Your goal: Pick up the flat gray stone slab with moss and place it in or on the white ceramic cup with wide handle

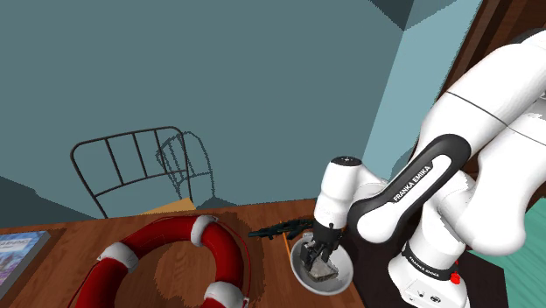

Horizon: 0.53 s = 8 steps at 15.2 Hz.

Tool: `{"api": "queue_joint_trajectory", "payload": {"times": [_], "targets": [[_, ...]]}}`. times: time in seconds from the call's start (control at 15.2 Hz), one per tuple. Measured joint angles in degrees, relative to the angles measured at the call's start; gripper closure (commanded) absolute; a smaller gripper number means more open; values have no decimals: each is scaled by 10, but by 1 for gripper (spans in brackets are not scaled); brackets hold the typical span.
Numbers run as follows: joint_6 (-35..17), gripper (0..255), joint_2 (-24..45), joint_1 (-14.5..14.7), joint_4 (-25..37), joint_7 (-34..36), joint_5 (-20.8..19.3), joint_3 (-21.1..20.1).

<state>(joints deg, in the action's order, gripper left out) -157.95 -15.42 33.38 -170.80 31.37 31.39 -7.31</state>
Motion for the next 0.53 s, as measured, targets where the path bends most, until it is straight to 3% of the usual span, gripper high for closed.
{"api": "queue_joint_trajectory", "payload": {"times": [0.26, 0.53], "targets": [[-1, 255, 0, 1, 0, 0, 1, 0], [36, 255, -39, -14, 1, 22, -25, -7]]}}
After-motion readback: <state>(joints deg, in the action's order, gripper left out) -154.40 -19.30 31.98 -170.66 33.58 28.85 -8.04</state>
